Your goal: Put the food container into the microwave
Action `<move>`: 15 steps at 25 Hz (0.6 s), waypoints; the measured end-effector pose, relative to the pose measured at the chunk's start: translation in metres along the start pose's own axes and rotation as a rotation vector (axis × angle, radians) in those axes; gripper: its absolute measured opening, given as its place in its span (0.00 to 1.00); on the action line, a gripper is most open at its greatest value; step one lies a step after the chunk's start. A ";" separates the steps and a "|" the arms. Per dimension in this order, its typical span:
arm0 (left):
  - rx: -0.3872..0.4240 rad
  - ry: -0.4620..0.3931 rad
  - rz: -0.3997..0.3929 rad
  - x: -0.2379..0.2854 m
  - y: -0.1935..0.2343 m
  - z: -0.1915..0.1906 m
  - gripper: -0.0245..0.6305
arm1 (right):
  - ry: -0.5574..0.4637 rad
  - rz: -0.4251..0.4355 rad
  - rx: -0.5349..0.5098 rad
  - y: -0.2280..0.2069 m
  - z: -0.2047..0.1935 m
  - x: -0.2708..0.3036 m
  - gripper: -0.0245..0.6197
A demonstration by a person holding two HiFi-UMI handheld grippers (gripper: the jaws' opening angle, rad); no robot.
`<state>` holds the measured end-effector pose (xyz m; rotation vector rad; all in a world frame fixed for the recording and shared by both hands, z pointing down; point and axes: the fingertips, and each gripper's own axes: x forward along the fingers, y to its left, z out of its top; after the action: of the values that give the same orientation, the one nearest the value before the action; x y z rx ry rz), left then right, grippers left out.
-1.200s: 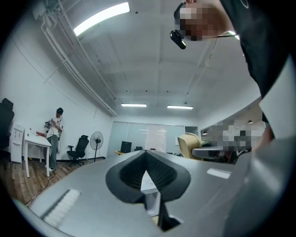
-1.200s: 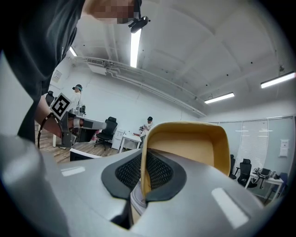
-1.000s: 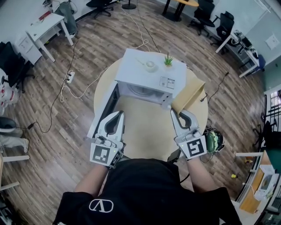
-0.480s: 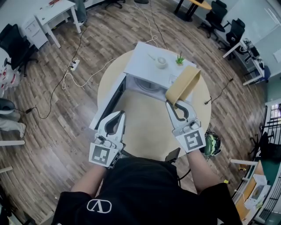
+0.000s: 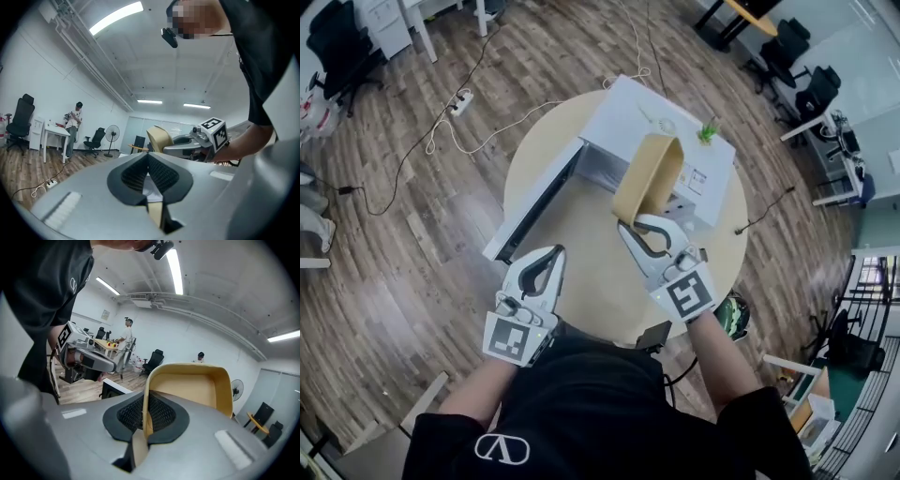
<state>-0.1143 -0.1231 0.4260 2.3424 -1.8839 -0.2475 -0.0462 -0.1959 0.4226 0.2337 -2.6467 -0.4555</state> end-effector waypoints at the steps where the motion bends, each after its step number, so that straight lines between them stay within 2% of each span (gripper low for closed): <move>1: -0.011 0.017 0.005 -0.003 0.002 -0.005 0.04 | 0.011 0.035 -0.004 0.007 -0.004 0.009 0.06; 4: -0.041 0.072 0.022 -0.011 0.006 -0.020 0.04 | 0.056 0.142 -0.014 0.028 -0.020 0.029 0.06; 11: -0.072 0.103 0.063 -0.026 0.017 -0.044 0.04 | 0.195 0.365 -0.026 0.072 -0.085 0.068 0.06; 15: -0.095 0.129 0.080 -0.036 0.019 -0.061 0.04 | 0.340 0.452 -0.016 0.088 -0.140 0.086 0.06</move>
<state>-0.1273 -0.0927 0.4913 2.1622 -1.8570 -0.1694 -0.0667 -0.1735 0.6064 -0.2682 -2.2657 -0.2573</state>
